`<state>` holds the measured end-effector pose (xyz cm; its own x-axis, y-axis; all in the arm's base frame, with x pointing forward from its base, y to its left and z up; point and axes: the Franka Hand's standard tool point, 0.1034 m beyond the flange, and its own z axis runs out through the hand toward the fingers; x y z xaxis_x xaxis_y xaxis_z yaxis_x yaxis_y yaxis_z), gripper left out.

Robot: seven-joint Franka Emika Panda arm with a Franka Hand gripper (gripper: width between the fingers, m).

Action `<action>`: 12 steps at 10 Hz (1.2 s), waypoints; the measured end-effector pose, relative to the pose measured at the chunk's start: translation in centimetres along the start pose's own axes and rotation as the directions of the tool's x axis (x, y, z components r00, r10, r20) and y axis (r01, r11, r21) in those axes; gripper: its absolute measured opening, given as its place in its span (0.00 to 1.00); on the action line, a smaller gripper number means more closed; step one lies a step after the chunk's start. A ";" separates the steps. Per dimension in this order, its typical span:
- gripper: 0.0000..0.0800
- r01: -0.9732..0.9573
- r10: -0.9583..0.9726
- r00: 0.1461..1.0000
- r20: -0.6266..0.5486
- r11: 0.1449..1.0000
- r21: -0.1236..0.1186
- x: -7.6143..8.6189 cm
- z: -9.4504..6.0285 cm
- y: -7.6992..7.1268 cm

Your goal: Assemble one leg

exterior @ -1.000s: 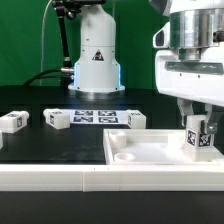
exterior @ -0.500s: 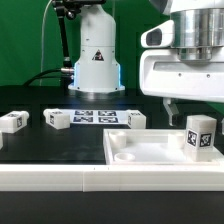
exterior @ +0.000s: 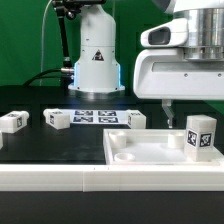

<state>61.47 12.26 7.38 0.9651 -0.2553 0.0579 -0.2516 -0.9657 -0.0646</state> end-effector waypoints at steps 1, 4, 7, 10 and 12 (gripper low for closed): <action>0.81 0.057 -0.057 0.998 0.001 0.998 -0.002 0.1 0.0 0.1; 0.81 0.236 -0.236 0.972 0.001 0.972 -0.021 0.2 -0.1 0.3; 0.81 0.268 -0.268 0.963 -0.012 0.963 -0.026 0.3 -0.1 0.2; 0.50 0.248 -0.248 0.969 -0.012 0.968 -0.025 0.3 -0.1 0.2; 0.36 0.247 -0.247 0.969 -0.012 0.969 -0.025 0.3 -0.1 0.3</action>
Offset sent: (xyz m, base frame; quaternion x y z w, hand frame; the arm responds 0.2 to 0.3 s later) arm 0.0047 0.0060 0.0032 -0.0197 -0.0087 -0.1992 0.9797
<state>61.68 11.94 7.46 0.9964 -0.0095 0.0840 -0.0075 -0.9997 -0.0231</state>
